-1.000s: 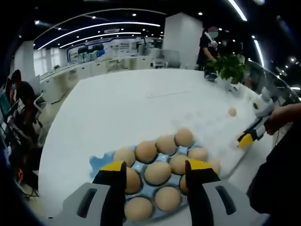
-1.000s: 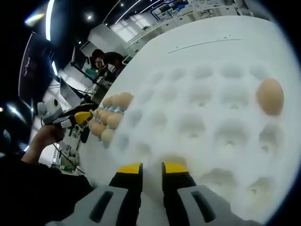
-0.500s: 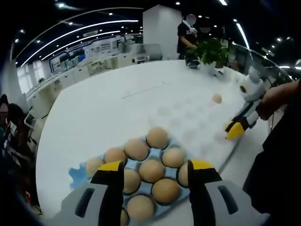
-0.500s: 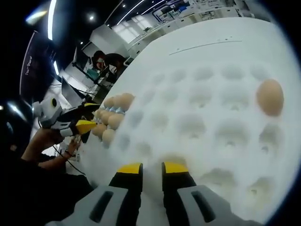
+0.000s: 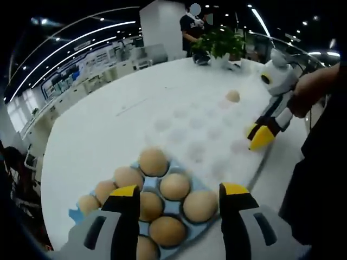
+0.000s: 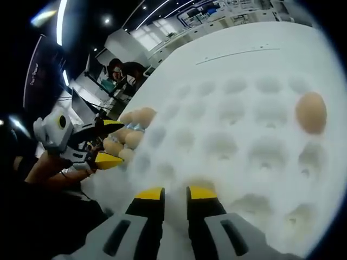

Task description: Place the egg into an empty slot of the egg tray after lifting it from the table, then release the egg inside the slot.

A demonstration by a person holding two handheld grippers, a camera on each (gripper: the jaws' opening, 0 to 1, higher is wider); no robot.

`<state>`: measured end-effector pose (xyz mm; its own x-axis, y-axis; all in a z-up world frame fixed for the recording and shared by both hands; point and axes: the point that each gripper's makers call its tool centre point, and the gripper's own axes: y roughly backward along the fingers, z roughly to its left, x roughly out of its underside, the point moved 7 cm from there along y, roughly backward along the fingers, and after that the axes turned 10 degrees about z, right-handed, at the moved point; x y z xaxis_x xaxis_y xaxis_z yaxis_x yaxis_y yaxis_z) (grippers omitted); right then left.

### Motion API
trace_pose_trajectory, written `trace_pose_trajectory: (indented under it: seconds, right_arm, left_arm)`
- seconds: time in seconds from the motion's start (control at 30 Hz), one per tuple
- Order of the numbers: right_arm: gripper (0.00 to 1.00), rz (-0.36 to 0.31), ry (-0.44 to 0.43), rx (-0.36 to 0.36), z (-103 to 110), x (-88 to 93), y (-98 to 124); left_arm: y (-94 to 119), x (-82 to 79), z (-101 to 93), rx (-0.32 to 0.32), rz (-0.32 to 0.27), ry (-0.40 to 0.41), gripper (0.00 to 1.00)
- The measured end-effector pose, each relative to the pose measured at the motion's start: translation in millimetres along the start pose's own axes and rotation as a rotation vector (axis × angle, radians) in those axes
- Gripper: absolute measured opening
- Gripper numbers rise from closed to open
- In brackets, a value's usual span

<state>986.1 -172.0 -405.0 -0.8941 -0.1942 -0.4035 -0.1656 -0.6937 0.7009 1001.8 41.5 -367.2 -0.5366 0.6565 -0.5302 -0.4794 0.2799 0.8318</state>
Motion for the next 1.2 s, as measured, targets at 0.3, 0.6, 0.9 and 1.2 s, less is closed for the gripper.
trace_pose_trajectory:
  seconds: [0.3,0.6,0.9,1.2]
  right_arm:
    - [0.16,-0.005,0.003,-0.001,0,-0.2,0]
    - [0.18,-0.004,0.023,0.005,1,0.4,0]
    - [0.28,-0.057,0.277,0.062,11,-5.1,21]
    - [0.27,-0.169,0.255,0.241,-25,-34.1,63]
  left_arm:
    - [-6,-3.8,-9.8,-0.016,0.05,-0.148,0.59]
    - [-7,-8.0,-9.3,-0.06,0.054,-0.223,0.65]
    - [-8,-4.9,-10.7,-0.057,0.038,-0.227,0.63]
    - [-9,-3.1,-9.1,-0.039,0.043,-0.209,0.62]
